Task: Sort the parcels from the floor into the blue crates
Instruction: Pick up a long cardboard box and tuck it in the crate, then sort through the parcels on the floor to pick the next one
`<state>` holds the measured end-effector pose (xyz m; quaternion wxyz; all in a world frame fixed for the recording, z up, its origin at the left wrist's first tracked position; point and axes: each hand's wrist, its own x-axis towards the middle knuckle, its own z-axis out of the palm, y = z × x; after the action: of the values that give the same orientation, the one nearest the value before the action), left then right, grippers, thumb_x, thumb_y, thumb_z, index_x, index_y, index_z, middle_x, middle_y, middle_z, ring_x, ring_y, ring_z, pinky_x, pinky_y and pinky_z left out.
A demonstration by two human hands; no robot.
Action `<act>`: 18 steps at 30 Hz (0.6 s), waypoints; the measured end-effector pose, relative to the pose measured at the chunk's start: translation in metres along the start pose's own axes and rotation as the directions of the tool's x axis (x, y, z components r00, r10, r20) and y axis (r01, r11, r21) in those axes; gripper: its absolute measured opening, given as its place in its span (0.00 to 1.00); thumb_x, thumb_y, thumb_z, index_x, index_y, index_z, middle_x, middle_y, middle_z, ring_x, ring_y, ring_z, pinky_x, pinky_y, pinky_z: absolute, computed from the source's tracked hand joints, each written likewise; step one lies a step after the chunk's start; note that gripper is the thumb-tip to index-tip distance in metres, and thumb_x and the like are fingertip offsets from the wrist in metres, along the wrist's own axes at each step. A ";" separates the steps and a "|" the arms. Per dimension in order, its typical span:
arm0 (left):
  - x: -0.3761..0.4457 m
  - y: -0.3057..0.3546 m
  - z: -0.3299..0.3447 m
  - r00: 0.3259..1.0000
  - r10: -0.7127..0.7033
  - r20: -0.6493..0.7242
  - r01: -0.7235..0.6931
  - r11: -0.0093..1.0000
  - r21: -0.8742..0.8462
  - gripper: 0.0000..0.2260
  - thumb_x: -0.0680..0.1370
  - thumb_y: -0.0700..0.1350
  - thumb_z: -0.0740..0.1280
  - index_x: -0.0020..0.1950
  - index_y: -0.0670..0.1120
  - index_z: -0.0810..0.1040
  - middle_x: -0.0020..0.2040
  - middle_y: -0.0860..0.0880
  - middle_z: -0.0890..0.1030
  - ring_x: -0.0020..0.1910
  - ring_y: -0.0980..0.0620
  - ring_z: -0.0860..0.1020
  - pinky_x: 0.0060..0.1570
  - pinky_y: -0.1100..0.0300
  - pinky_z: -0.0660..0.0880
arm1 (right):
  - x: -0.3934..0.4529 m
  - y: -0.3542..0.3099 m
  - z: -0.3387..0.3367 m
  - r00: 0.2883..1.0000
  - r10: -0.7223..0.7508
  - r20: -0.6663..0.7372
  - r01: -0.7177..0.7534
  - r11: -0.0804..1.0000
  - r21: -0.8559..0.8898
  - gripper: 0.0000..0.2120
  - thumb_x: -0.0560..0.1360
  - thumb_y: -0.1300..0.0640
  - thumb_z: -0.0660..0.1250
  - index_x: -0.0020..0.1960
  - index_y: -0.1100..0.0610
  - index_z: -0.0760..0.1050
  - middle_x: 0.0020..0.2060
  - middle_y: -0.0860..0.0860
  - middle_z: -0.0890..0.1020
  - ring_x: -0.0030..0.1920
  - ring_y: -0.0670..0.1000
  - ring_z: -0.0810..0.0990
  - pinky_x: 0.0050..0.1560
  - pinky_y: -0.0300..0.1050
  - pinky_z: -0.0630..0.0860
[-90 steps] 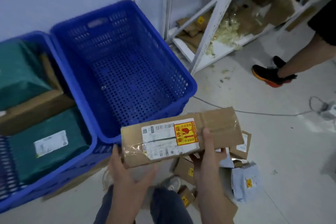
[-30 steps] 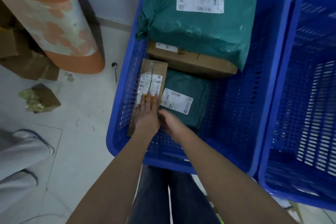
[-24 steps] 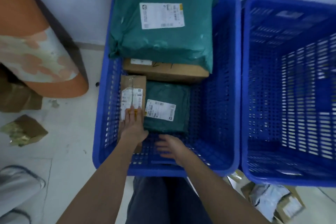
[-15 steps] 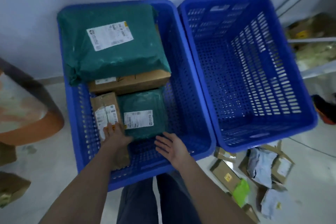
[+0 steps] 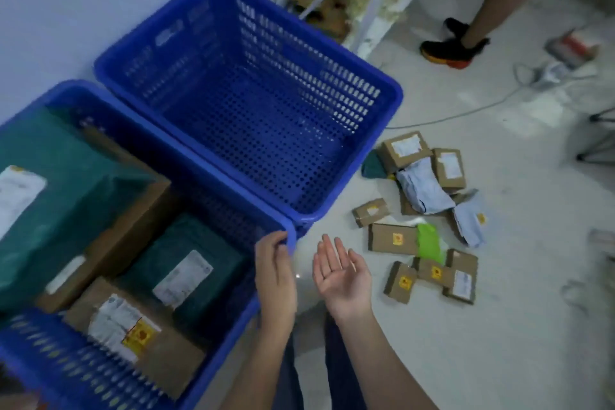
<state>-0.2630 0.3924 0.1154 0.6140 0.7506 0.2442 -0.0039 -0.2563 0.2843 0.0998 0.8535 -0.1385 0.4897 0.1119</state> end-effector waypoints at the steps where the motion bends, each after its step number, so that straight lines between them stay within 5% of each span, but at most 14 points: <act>1: -0.006 0.007 0.021 0.991 0.095 0.098 -0.100 0.994 0.049 0.12 0.77 0.51 0.54 0.54 0.50 0.74 0.53 0.54 0.74 0.54 0.64 0.73 0.57 0.67 0.68 | 0.000 -0.021 -0.009 0.999 -0.048 -0.016 0.049 0.998 0.045 0.12 0.78 0.55 0.57 0.55 0.57 0.75 0.45 0.56 0.86 0.41 0.53 0.86 0.42 0.47 0.82; 5: -0.015 0.013 0.094 0.866 0.173 0.469 -0.334 0.899 0.284 0.13 0.79 0.47 0.55 0.56 0.47 0.77 0.55 0.57 0.74 0.56 0.60 0.72 0.57 0.70 0.66 | 0.004 -0.109 -0.058 0.975 -0.168 -0.146 0.190 0.970 0.150 0.09 0.76 0.56 0.59 0.51 0.57 0.75 0.40 0.56 0.86 0.37 0.53 0.86 0.37 0.46 0.83; 8: -0.006 -0.003 0.142 0.786 0.025 0.617 -0.427 0.745 0.513 0.12 0.81 0.44 0.56 0.60 0.47 0.76 0.58 0.52 0.77 0.58 0.53 0.74 0.57 0.64 0.68 | 0.006 -0.165 -0.095 0.949 -0.195 -0.247 0.239 0.958 0.160 0.22 0.57 0.57 0.77 0.48 0.57 0.76 0.39 0.55 0.86 0.36 0.53 0.86 0.34 0.45 0.82; 9: -0.002 -0.012 0.156 0.760 -0.086 0.645 -0.449 0.647 0.616 0.12 0.81 0.45 0.56 0.61 0.47 0.75 0.59 0.51 0.77 0.58 0.52 0.75 0.56 0.61 0.69 | 0.006 -0.183 -0.105 0.945 -0.179 -0.272 0.228 0.961 0.159 0.19 0.59 0.57 0.77 0.47 0.57 0.76 0.38 0.55 0.86 0.36 0.53 0.86 0.34 0.44 0.82; 11: 0.009 -0.036 0.178 0.705 -0.371 0.604 -0.441 0.437 0.784 0.15 0.81 0.48 0.55 0.62 0.44 0.74 0.60 0.47 0.76 0.58 0.48 0.74 0.56 0.58 0.69 | 0.011 -0.216 -0.130 0.929 -0.155 -0.335 0.214 0.966 0.147 0.05 0.75 0.56 0.62 0.45 0.57 0.74 0.39 0.55 0.85 0.38 0.53 0.85 0.38 0.42 0.81; 13: 0.018 -0.056 0.197 0.673 -0.596 0.438 -0.320 0.300 0.899 0.17 0.81 0.48 0.54 0.60 0.38 0.74 0.60 0.42 0.77 0.57 0.44 0.75 0.56 0.56 0.70 | 0.014 -0.248 -0.153 0.907 -0.140 -0.398 0.188 0.979 0.084 0.11 0.79 0.57 0.55 0.45 0.60 0.74 0.43 0.56 0.81 0.43 0.54 0.80 0.45 0.45 0.77; 18: 0.035 -0.076 0.271 0.620 -0.754 0.220 0.105 0.357 0.928 0.13 0.81 0.43 0.55 0.46 0.36 0.73 0.47 0.39 0.76 0.39 0.47 0.71 0.44 0.57 0.69 | 0.033 -0.318 -0.201 0.865 -0.159 -0.476 0.075 0.979 -0.189 0.13 0.81 0.56 0.52 0.61 0.59 0.70 0.54 0.58 0.79 0.53 0.59 0.78 0.48 0.47 0.76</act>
<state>-0.1806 0.1640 -0.0314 0.1746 0.7966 0.1930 -0.5455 -0.2975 -0.0815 0.0146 0.6930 -0.2617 0.6689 0.0613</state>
